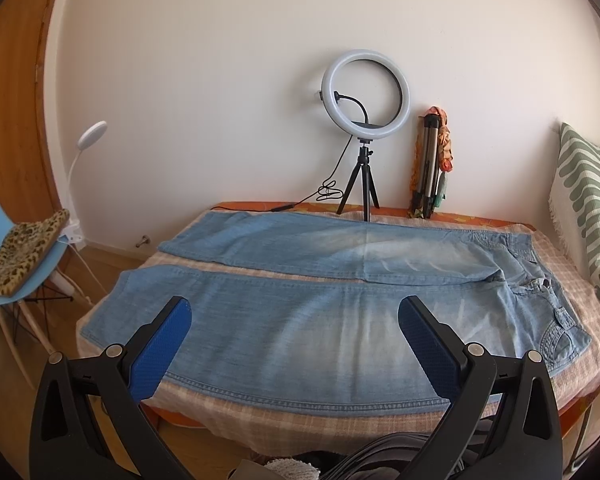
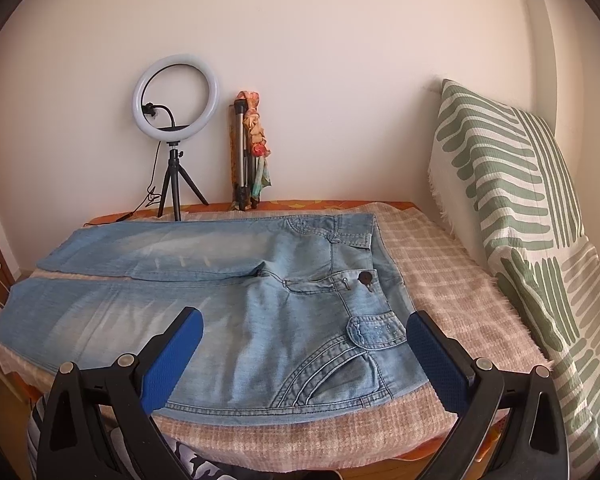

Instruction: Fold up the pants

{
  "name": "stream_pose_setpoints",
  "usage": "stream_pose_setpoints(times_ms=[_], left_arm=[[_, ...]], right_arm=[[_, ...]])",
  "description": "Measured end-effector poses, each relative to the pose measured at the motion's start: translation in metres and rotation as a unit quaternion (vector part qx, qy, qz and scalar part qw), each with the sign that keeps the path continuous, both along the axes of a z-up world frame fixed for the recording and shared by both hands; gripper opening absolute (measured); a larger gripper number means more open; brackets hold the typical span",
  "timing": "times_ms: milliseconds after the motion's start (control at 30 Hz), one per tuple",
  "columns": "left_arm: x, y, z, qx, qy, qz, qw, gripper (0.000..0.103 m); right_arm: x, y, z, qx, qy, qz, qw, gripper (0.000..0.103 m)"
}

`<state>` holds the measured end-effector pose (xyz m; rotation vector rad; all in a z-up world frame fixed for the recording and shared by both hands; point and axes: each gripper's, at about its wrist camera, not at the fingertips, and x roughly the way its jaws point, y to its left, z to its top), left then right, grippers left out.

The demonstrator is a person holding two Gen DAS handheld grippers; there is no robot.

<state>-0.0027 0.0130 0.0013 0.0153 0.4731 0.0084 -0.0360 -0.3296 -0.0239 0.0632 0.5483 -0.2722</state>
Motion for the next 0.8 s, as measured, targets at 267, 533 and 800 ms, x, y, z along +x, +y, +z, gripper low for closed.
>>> stream_pose_setpoints(times_ms=[267,533,800], left_arm=[[-0.0005,0.0002,-0.0002,-0.001,0.000,-0.001,1.0000,0.103],[-0.0009,-0.0007,-0.0017,0.000,0.003,-0.001,1.0000,0.103],[-0.0009,-0.0006,-0.0021,0.000,0.003,0.000,1.0000,0.103]], right_arm=[[-0.0006,0.0028,0.0007,-0.006,-0.012,0.000,1.000,0.103],[-0.0011,0.0050,0.0002,-0.008,-0.016,0.000,1.000,0.103],[-0.0015,0.0069,-0.0007,-0.005,-0.016,0.000,1.000,0.103]])
